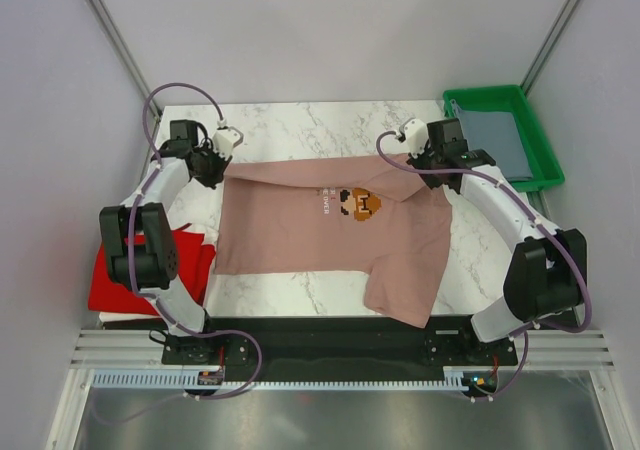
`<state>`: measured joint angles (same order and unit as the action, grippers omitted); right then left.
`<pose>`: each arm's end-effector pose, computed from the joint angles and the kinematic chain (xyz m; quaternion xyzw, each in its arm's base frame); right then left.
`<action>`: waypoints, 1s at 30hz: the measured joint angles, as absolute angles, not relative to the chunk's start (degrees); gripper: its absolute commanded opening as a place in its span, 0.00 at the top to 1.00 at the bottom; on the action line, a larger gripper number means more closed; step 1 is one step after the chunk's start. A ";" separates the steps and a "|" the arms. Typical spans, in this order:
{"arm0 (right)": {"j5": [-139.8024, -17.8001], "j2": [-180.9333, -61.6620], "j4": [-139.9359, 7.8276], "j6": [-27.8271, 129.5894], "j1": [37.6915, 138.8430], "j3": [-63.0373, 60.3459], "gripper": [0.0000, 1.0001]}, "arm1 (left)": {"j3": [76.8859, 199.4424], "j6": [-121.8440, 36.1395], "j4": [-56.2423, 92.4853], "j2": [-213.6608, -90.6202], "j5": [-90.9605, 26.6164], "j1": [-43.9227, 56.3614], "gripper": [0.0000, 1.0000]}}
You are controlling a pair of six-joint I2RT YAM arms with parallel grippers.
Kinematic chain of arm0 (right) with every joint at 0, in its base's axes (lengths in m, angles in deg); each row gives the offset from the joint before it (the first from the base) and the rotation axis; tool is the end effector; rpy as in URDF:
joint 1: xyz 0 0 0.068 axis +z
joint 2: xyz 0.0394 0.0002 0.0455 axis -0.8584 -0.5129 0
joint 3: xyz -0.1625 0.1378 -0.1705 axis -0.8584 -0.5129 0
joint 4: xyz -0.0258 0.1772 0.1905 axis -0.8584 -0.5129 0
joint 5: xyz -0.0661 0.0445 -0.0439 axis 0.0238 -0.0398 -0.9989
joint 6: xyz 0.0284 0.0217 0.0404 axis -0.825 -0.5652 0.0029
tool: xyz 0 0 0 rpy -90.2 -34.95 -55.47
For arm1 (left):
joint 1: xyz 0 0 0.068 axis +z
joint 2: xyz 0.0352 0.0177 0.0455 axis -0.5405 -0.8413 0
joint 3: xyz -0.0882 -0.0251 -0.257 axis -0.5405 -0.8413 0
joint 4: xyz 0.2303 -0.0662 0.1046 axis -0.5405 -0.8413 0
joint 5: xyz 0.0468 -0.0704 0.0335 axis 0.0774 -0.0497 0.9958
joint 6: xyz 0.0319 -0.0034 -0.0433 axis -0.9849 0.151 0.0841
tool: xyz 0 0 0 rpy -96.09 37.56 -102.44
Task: Fold and stack the t-shirts
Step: Fold the tshirt
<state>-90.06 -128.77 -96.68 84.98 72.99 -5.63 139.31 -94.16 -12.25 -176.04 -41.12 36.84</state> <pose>0.3286 0.0786 0.2803 -0.3177 0.8788 -0.0708 0.3489 0.3722 0.0162 0.2330 0.3315 0.8819 -0.0188 0.3346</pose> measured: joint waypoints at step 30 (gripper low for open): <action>-86.87 -151.39 -101.47 79.67 66.04 18.17 0.66 | 160.78 -87.69 -22.57 -191.25 -42.06 36.84 0.59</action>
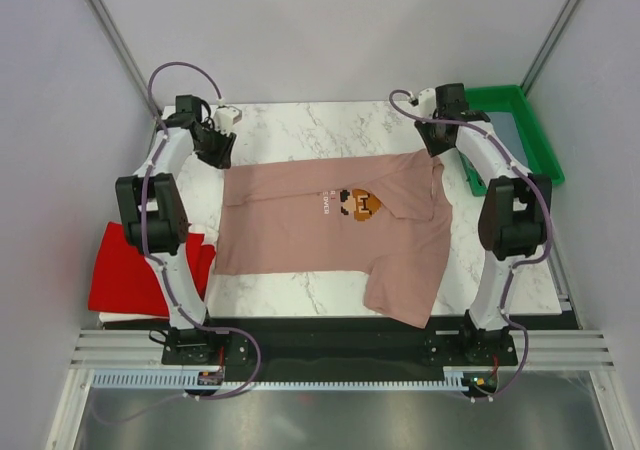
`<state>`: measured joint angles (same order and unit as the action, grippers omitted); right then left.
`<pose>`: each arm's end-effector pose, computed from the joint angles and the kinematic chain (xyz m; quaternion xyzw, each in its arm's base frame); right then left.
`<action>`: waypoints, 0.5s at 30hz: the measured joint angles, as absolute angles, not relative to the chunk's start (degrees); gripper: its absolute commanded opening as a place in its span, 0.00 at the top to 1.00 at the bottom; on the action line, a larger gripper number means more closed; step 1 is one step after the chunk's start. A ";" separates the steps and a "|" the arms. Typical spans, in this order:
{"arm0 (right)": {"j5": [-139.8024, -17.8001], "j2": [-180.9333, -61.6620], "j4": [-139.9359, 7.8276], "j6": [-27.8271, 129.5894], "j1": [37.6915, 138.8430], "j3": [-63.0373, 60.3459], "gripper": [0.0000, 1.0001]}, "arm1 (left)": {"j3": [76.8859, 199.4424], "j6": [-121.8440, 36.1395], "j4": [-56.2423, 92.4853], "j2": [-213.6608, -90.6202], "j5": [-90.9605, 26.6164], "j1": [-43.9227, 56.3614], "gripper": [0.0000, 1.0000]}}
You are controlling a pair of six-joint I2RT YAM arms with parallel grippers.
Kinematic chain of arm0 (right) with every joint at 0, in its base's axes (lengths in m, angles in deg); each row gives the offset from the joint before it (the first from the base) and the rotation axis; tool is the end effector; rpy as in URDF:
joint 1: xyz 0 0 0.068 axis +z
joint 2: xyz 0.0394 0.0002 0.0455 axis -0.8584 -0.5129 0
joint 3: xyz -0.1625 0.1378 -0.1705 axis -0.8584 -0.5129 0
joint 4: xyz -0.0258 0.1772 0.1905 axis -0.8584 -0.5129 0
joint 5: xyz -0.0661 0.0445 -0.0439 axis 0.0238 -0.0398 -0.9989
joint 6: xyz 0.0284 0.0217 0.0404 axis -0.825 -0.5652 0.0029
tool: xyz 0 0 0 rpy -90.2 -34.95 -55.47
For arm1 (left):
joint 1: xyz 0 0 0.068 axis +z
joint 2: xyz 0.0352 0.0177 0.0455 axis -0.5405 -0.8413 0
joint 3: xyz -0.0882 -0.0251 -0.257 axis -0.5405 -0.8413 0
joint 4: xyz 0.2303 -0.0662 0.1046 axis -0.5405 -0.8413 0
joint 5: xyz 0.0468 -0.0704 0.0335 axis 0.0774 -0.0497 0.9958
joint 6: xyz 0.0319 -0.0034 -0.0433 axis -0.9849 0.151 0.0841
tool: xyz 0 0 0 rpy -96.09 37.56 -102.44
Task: Fold and stack the t-shirts
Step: Fold the tshirt
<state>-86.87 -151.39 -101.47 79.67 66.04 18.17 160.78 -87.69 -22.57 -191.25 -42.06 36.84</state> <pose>0.4318 0.0519 0.2633 -0.2345 0.9161 -0.0462 0.3220 0.4368 0.0203 0.2357 0.2807 0.9086 -0.0573 0.3039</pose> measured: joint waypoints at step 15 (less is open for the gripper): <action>-86.80 -168.94 -102.10 77.22 61.69 35.20 0.60 | 178.24 -78.70 -30.79 -206.88 -45.19 36.88 0.44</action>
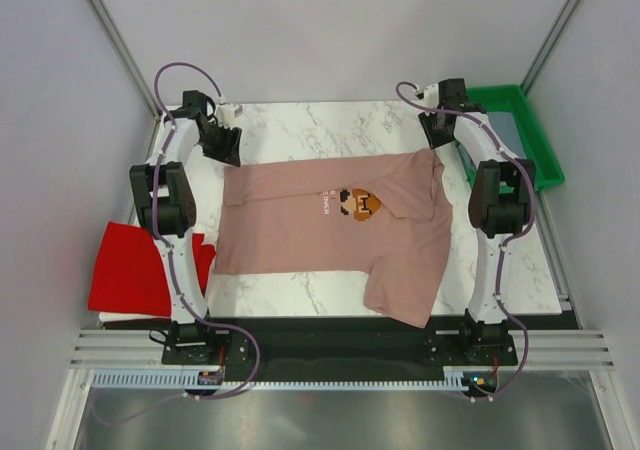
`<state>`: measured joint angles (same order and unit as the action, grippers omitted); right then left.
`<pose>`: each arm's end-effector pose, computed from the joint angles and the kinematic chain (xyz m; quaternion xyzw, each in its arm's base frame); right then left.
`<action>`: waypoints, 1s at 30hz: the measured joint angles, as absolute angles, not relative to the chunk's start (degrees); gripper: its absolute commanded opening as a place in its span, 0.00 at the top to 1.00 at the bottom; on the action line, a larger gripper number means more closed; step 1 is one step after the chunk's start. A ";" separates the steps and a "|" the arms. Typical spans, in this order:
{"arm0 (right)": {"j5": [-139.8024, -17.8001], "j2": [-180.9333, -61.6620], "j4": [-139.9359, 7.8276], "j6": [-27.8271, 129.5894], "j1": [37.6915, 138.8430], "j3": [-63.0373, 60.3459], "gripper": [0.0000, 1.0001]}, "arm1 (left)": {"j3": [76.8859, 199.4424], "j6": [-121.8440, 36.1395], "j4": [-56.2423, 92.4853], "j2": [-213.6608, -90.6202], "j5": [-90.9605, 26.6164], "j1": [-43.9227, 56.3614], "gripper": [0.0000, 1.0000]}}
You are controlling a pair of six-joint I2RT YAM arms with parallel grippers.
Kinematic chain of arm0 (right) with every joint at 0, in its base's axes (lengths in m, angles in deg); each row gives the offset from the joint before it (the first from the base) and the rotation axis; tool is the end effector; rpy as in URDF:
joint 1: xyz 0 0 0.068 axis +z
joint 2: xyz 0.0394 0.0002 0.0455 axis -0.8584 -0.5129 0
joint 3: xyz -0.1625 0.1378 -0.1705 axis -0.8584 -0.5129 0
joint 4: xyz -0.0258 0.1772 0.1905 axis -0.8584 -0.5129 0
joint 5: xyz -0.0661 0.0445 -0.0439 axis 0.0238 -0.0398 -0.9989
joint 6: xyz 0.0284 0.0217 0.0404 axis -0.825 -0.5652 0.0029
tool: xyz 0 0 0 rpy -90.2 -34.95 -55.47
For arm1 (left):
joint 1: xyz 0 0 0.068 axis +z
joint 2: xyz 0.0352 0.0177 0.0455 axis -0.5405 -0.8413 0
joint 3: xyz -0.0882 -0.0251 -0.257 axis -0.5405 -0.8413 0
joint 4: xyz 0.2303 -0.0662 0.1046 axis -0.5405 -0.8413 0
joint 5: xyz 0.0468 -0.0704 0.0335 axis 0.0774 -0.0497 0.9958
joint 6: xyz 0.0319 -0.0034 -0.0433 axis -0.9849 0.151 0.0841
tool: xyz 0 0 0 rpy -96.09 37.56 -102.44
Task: Fold and stack the t-shirts
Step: Fold the tshirt
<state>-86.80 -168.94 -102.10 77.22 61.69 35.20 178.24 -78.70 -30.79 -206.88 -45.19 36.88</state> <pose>0.5024 0.0221 0.2195 -0.1806 0.9315 -0.0496 0.3119 0.4874 0.0225 0.2002 0.2072 0.9372 -0.1218 0.2528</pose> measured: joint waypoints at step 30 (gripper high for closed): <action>-80.86 -179.78 -101.95 73.44 58.30 42.48 0.51 | 179.07 -78.27 -31.68 -210.97 -38.85 37.52 0.44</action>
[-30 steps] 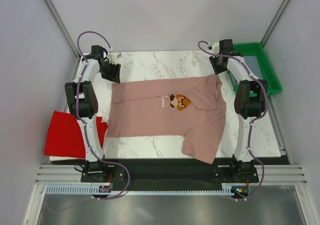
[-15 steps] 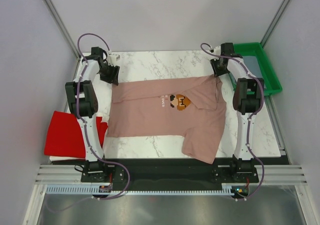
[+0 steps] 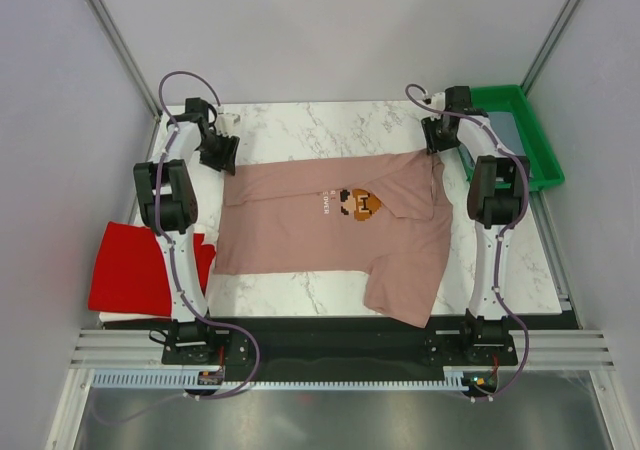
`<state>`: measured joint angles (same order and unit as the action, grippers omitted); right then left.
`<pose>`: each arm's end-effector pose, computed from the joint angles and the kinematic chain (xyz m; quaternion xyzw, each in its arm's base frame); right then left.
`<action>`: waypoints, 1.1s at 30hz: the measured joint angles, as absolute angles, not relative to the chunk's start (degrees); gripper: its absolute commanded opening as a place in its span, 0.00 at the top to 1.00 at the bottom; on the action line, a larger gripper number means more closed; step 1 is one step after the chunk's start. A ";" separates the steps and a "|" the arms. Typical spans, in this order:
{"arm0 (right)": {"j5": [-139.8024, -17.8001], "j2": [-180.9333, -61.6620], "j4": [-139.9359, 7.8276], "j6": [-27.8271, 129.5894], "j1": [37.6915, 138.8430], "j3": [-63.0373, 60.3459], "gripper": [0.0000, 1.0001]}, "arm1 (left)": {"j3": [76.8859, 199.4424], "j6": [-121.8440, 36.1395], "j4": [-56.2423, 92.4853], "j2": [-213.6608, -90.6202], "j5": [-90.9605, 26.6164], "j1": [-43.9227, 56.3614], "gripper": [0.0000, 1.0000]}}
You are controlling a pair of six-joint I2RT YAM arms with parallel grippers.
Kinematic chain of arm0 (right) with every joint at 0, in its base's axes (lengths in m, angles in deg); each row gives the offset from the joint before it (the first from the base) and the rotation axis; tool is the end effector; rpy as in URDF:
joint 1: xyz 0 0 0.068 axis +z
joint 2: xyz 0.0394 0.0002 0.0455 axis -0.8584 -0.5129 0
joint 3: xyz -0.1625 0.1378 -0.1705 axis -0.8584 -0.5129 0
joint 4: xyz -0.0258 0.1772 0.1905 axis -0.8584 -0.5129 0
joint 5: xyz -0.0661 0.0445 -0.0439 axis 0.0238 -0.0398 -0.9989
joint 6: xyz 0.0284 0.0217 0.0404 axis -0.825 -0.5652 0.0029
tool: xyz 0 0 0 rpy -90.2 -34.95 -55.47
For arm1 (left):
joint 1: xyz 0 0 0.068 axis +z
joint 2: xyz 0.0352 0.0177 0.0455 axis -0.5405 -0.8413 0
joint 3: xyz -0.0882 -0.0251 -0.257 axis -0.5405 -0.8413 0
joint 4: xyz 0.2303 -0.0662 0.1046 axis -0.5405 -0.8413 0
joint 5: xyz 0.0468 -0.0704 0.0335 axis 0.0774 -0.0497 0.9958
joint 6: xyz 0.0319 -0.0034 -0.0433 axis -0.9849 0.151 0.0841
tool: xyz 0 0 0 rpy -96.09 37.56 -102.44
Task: Fold and stack the t-shirts
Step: Fold the tshirt
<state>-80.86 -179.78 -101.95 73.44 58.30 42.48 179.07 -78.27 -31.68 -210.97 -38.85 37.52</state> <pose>0.5320 -0.0044 0.1655 -0.1379 0.9468 0.0047 0.2908 0.4926 0.0321 0.1691 0.1847 0.9573 -0.0788 0.2078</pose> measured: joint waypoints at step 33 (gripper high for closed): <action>-71.11 -168.72 -104.90 74.12 52.97 40.82 1.00 | 185.48 -76.65 -31.55 -205.00 -44.20 37.06 0.98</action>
<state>-71.11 -168.72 -104.90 74.12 52.97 40.82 185.48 -76.65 -31.55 -205.00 -44.20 37.06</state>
